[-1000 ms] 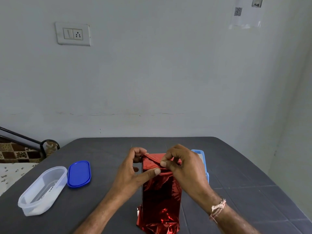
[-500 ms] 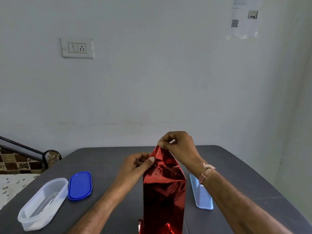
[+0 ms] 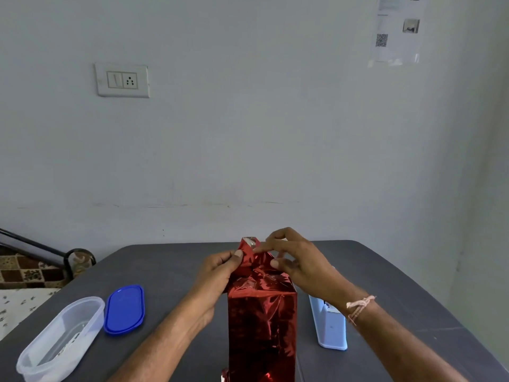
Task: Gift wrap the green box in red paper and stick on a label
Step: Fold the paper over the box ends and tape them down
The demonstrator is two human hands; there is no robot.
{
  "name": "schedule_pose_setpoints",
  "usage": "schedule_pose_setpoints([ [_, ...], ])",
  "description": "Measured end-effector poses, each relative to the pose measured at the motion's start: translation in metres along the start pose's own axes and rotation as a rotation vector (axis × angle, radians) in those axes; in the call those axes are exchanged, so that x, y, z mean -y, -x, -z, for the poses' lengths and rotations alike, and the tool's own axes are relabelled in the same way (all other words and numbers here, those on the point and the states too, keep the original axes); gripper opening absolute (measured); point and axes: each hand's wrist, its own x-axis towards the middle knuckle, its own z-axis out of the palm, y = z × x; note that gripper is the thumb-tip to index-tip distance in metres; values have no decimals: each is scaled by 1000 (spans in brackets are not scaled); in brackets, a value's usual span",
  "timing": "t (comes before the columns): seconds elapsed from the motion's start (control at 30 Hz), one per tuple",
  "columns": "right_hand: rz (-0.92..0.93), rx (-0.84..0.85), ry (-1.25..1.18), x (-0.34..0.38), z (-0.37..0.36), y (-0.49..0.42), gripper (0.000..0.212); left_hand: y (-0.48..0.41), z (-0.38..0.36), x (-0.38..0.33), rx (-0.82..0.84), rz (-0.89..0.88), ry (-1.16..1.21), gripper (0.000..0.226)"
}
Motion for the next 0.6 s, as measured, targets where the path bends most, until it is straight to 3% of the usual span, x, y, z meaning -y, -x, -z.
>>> schedule_pose_setpoints([
  [0.1, 23, 75, 219, 5, 3, -8, 38, -2, 1, -2, -7, 46, 9, 32],
  [0.3, 36, 9, 210, 11, 7, -17, 9, -4, 2, -5, -41, 33, 58, 21],
  [0.37, 29, -47, 167, 7, 6, -17, 10, -3, 2, -7, -99, -42, 27, 15],
  [0.47, 36, -105, 94, 5, 6, -15, 13, 1, 4, -13, -64, -145, -41, 34],
  [0.53, 65, -68, 84, 6, 6, -14, 22, 0, 7, -13, 16, -185, -132, 50],
  [0.6, 85, 9, 114, 8, 6, -15, 34, -3, 9, -11, 21, -215, -168, 46],
])
